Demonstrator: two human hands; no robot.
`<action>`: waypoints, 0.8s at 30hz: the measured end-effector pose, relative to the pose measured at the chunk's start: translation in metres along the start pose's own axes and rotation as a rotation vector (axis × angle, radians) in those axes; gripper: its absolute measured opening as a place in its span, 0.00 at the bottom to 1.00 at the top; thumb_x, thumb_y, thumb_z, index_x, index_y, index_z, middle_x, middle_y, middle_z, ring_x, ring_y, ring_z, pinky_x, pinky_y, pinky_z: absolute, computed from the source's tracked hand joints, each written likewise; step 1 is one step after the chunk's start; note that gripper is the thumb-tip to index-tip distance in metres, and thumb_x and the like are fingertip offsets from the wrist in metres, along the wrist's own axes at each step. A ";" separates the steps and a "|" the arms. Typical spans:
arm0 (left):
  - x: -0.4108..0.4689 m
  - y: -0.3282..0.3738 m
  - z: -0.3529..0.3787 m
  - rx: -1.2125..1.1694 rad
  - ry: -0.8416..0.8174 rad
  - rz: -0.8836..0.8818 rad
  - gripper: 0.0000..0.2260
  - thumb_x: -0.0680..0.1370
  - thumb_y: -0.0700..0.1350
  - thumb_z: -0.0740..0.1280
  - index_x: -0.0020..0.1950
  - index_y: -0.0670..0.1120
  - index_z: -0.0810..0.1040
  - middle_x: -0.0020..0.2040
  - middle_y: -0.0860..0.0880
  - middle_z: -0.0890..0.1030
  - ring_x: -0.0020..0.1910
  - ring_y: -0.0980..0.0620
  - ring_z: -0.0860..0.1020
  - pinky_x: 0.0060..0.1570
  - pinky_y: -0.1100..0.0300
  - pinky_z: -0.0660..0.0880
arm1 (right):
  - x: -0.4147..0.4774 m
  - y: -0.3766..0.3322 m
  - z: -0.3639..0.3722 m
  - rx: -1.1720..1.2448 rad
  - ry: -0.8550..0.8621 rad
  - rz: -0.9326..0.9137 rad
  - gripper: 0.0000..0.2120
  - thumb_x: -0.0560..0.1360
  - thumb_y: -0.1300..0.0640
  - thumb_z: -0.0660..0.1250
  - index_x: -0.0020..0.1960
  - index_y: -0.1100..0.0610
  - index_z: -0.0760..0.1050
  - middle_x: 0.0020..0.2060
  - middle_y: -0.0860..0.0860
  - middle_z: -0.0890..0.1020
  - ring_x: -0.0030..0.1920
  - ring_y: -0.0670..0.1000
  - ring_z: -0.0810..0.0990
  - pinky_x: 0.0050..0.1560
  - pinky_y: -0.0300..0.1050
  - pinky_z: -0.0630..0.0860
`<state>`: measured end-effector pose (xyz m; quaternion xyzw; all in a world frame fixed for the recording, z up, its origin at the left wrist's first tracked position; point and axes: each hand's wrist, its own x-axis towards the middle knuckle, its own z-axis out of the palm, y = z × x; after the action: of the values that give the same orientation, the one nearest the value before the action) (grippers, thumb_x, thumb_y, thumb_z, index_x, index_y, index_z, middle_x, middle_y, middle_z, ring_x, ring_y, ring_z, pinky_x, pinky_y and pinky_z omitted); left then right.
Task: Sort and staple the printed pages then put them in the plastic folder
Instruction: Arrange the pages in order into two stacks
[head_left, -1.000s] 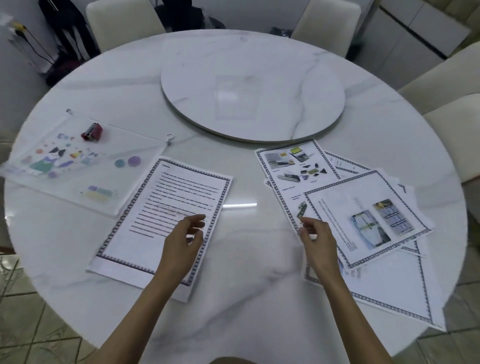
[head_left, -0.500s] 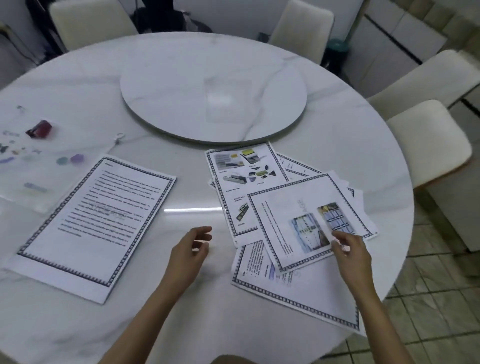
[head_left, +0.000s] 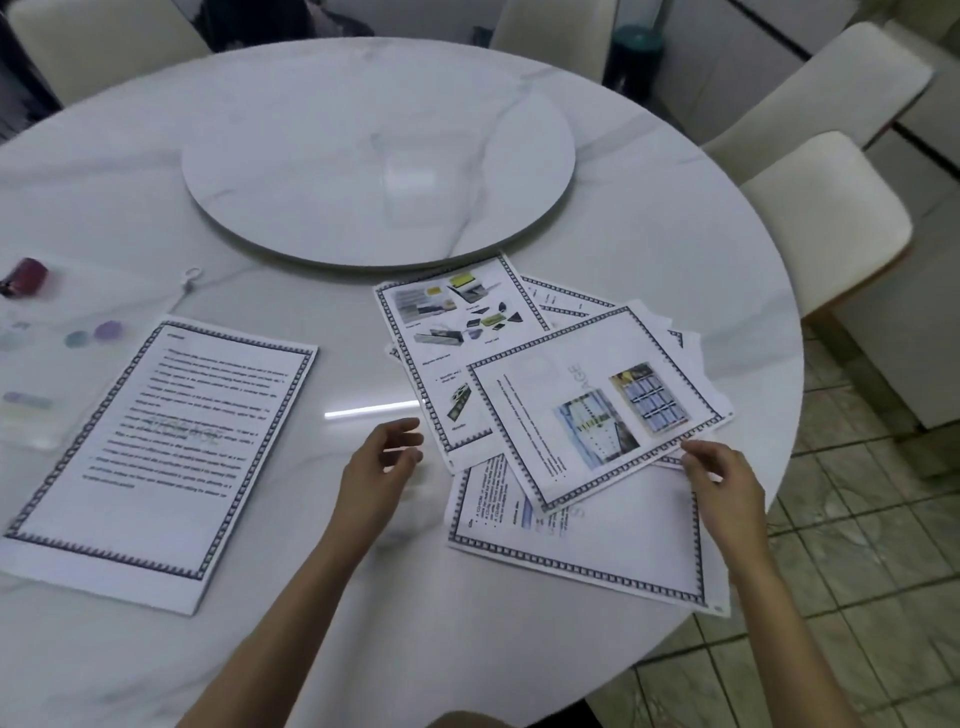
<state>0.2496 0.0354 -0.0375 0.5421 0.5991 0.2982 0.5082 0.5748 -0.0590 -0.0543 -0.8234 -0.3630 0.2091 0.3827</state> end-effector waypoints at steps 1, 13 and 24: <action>0.000 -0.001 0.002 -0.001 -0.007 -0.014 0.13 0.77 0.38 0.63 0.59 0.50 0.75 0.51 0.52 0.80 0.51 0.50 0.79 0.54 0.53 0.76 | 0.001 -0.001 -0.002 -0.007 0.000 -0.008 0.09 0.77 0.63 0.63 0.56 0.60 0.77 0.54 0.57 0.76 0.51 0.51 0.75 0.51 0.41 0.67; 0.035 0.010 0.038 -0.135 0.156 -0.270 0.19 0.77 0.42 0.64 0.67 0.44 0.66 0.52 0.45 0.77 0.49 0.45 0.78 0.54 0.48 0.76 | 0.093 -0.036 0.006 -0.105 -0.273 -0.233 0.12 0.76 0.61 0.65 0.59 0.59 0.75 0.52 0.50 0.76 0.54 0.49 0.76 0.48 0.31 0.68; 0.034 0.007 0.072 -0.224 0.434 -0.270 0.15 0.77 0.41 0.65 0.63 0.47 0.69 0.48 0.50 0.77 0.49 0.47 0.77 0.51 0.50 0.75 | 0.188 -0.080 0.072 -0.673 -0.769 -0.719 0.36 0.72 0.50 0.70 0.75 0.53 0.56 0.74 0.51 0.60 0.74 0.51 0.57 0.71 0.50 0.55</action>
<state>0.3225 0.0557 -0.0623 0.3212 0.7240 0.4014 0.4600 0.6173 0.1535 -0.0484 -0.5911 -0.7752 0.2227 -0.0094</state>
